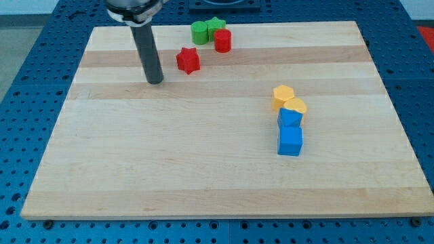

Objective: Slide the red star to the group of blocks

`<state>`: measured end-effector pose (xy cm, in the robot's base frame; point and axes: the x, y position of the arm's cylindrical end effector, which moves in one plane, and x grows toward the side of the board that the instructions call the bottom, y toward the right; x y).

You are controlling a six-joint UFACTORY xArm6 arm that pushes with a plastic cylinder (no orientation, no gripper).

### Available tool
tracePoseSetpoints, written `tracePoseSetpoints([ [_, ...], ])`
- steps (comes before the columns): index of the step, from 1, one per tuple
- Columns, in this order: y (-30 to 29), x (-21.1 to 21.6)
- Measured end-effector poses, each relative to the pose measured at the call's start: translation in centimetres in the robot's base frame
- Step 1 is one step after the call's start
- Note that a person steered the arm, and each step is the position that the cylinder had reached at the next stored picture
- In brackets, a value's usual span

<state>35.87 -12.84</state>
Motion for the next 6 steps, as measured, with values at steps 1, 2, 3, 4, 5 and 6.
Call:
tracePoseSetpoints([
  [1,1.9,-1.7],
  [2,3.8,-4.0],
  [3,4.7,-4.5],
  [4,4.7,-3.8],
  [5,5.6,-3.1],
  [6,7.4,-3.6],
])
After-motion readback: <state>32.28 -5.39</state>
